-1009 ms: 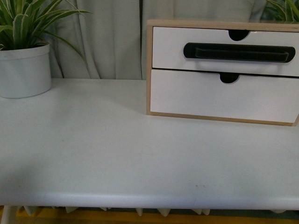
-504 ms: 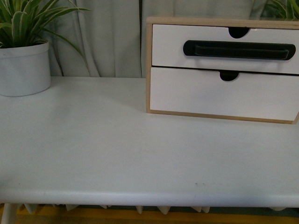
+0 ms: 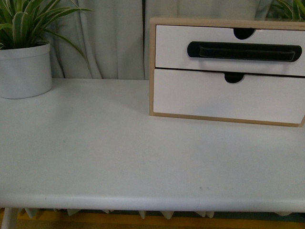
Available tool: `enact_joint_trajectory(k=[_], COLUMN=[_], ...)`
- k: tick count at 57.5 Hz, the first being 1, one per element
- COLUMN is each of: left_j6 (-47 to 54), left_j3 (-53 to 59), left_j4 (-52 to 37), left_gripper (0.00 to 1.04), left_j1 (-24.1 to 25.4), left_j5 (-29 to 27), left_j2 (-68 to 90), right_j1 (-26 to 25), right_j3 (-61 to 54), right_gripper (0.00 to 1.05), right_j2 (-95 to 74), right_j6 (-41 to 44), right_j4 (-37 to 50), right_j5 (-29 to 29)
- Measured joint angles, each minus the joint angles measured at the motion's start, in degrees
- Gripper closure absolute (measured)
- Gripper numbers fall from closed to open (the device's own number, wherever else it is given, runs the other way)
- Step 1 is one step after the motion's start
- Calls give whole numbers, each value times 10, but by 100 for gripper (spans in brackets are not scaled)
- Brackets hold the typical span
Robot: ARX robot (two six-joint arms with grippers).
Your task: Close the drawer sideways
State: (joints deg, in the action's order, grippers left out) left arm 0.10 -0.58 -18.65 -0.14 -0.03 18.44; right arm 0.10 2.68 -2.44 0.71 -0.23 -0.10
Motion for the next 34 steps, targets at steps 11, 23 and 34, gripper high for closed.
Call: enact_joint_trajectory(k=[11, 23, 34], left_j6=[0, 0, 0], left_j3=[0, 0, 0], left_j4=[36, 75, 181], left_gripper=[101, 101, 101], left_j1=[0, 0, 0], left_j5=[0, 0, 0], left_j2=[-37, -75, -168], right_j1=[0, 0, 0], right_j3=[-23, -23, -23], right_gripper=[104, 104, 104], right_j2=[21, 22, 22], right_j6=[0, 0, 0], right_j4=[1, 1, 1], right_j5=[0, 0, 0])
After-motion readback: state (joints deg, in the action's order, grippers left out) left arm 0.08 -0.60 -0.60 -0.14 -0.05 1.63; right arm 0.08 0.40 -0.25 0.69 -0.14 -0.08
